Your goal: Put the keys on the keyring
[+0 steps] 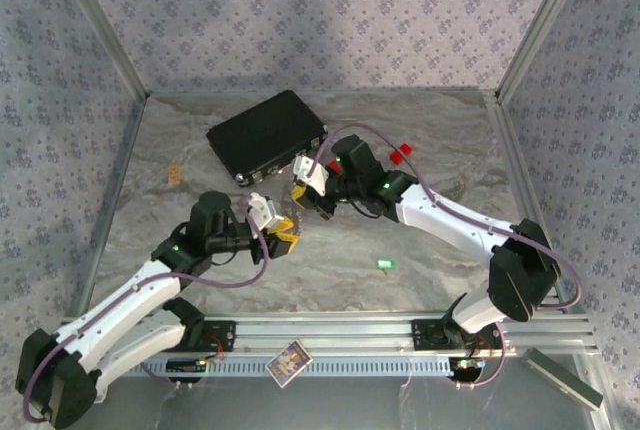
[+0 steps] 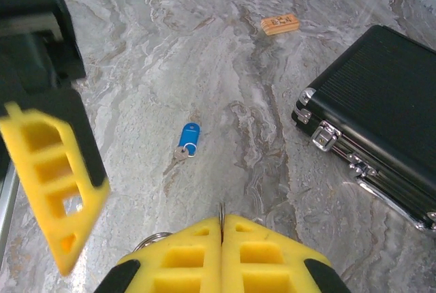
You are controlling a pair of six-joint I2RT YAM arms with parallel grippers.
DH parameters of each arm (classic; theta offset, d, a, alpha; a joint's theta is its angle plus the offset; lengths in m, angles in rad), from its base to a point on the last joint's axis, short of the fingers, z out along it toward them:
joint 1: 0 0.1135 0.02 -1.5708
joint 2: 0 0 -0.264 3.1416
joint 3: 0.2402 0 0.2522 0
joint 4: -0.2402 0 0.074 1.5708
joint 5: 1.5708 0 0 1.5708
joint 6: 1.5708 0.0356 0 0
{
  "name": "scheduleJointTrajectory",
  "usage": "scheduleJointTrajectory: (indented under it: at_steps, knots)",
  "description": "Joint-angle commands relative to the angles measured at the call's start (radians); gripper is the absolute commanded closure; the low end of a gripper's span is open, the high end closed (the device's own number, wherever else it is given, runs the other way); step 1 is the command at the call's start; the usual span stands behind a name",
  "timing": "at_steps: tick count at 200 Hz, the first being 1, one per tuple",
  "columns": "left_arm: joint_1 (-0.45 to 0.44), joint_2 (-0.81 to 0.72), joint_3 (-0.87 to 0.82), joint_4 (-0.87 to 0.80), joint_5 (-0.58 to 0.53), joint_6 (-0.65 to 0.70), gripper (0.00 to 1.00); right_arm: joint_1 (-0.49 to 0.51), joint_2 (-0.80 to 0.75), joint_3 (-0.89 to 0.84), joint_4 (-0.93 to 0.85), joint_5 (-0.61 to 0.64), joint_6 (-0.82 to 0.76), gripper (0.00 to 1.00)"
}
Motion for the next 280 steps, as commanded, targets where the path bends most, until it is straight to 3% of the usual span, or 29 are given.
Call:
scheduleJointTrajectory:
  at_steps: [1, 32, 71, 153, 280]
  knots:
    - [-0.001, -0.089, 0.024, -0.007, -0.082, 0.055, 0.6, -0.012, 0.001, 0.034, -0.018, -0.032, 0.004, 1.0]
    - [0.076, -0.143, 0.033, -0.013, -0.173, 0.022, 0.59, -0.015, -0.011, 0.035, -0.052, -0.051, -0.024, 1.0]
    - [0.208, -0.12, 0.039, 0.019, -0.151, -0.006, 0.59, -0.027, -0.056, 0.006, -0.062, -0.088, -0.044, 1.0]
    - [0.16, -0.031, 0.059, -0.008, -0.016, 0.197, 0.61, -0.029, -0.095, -0.006, -0.13, -0.168, -0.085, 1.0]
    - [0.102, 0.086, 0.151, -0.099, 0.05, 0.292, 0.65, 0.01, -0.069, 0.017, -0.157, -0.147, -0.106, 1.0]
